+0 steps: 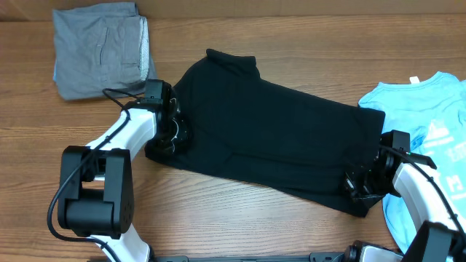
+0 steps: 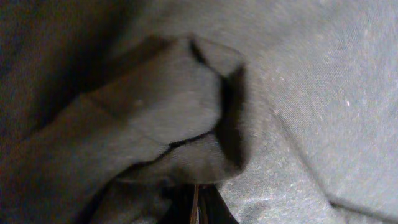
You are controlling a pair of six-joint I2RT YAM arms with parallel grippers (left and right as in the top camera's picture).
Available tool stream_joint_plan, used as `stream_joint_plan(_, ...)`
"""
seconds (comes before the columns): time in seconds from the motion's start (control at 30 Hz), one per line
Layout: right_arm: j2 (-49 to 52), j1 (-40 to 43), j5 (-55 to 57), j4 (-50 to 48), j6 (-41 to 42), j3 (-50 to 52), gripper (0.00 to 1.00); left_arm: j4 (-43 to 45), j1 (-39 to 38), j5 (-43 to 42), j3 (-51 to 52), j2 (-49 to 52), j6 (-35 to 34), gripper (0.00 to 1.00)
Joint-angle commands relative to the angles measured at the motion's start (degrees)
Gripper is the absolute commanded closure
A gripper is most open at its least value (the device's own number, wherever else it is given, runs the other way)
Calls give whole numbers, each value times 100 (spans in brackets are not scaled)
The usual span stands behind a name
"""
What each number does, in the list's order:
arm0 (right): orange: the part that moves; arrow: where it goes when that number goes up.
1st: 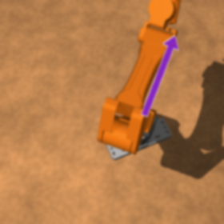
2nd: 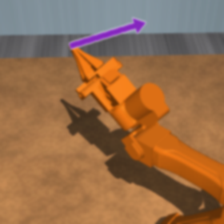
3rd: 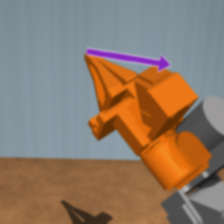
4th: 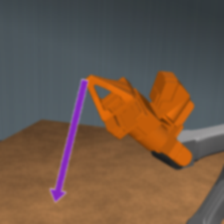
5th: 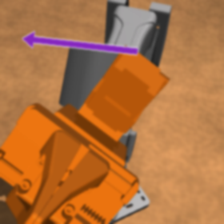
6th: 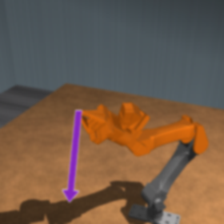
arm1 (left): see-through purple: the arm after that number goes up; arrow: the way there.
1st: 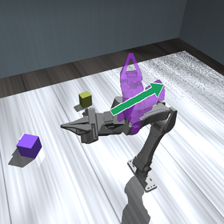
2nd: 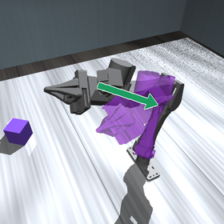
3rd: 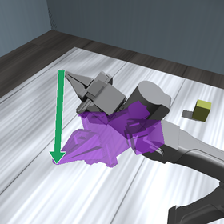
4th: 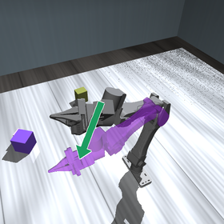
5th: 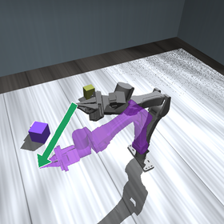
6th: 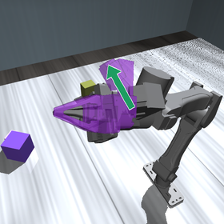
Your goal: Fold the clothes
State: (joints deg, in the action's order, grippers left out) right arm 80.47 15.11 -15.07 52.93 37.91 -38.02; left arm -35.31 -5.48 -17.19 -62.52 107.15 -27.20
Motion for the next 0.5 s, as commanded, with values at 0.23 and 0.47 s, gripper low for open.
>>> stream_joint_plan(0.23,660,-4,-4,-127,24,74,88,42,966,651,-50,155,-553,96)
stream_joint_plan(0.47,695,4,146,-236,302,72,90,-42,1432,682,-48,155,-629,96)
